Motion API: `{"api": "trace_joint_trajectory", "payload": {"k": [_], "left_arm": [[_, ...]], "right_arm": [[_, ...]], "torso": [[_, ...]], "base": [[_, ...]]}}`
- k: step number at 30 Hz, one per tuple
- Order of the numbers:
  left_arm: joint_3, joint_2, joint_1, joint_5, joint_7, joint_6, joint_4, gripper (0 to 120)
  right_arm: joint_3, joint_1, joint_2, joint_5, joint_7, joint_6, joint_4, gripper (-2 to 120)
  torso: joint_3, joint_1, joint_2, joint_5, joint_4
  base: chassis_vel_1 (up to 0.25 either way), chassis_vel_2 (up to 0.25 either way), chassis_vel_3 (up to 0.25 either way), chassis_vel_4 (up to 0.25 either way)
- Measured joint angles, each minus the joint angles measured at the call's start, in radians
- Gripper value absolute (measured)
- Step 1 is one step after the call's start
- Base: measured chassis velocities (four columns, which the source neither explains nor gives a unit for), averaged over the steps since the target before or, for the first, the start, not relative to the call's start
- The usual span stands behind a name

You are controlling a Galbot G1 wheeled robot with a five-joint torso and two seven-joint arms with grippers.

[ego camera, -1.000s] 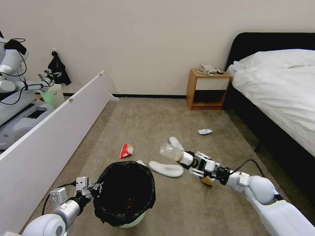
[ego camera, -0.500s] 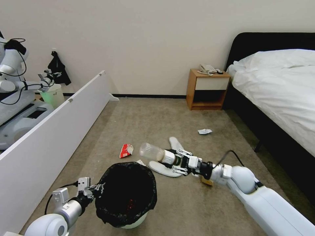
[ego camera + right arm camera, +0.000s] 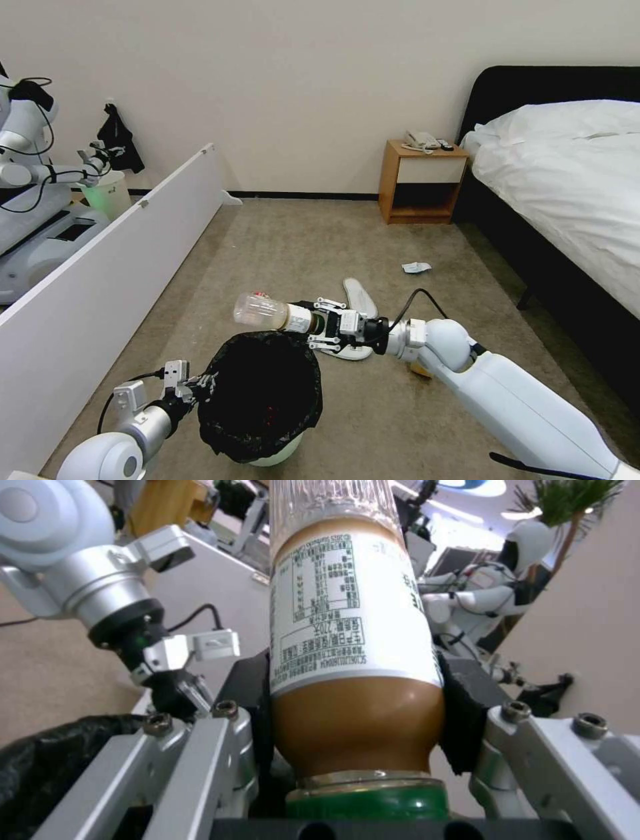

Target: Pick up the trash bin, then pick up the garbage from the floor and place it into the trash bin.

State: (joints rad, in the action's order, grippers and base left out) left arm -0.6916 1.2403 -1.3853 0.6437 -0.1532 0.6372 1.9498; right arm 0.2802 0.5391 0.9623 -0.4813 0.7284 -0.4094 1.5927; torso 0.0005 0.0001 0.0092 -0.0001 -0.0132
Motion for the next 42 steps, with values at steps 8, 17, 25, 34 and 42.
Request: {"api": "trace_joint_trajectory", "payload": {"k": [8, 17, 25, 34, 42], "left_arm": [[0.008, -0.006, 0.011, 0.017, 0.006, -0.001, -0.004, 4], [-0.005, -0.008, 0.005, 0.021, 0.007, -0.003, -0.001, 4], [0.001, -0.004, 0.006, 0.02, 0.007, -0.003, 0.001, 4], [0.009, -0.001, 0.002, 0.014, 0.008, -0.004, 0.005, 4], [0.005, 0.0, -0.003, 0.013, 0.008, -0.005, 0.009, 4]], "right_arm": [[0.048, -0.003, 0.008, 0.002, 0.002, 0.002, -0.014, 45], [0.079, 0.024, 0.009, 0.026, 0.012, -0.011, -0.048, 45], [0.054, 0.08, -0.015, 0.056, 0.011, -0.026, -0.054, 45], [0.038, 0.104, -0.026, 0.077, -0.017, -0.028, -0.053, 63], [0.07, 0.104, -0.028, 0.078, -0.015, -0.015, -0.054, 92]], "torso": [[0.0, 0.0, 0.0, 0.0001, 0.0], [0.0, 0.0, 0.0, 0.0001, 0.0001], [0.0, 0.0, 0.0, 0.0001, 0.0], [0.0, 0.0, 0.0, 0.0002, 0.0], [0.0, 0.0, 0.0, 0.0002, 0.0]], "base": [[0.0, 0.0, 0.0, 0.0], [0.0, 0.0, 0.0, 0.0], [0.0, 0.0, 0.0, 0.0], [0.0, 0.0, 0.0, 0.0], [0.0, 0.0, 0.0, 0.0]]}}
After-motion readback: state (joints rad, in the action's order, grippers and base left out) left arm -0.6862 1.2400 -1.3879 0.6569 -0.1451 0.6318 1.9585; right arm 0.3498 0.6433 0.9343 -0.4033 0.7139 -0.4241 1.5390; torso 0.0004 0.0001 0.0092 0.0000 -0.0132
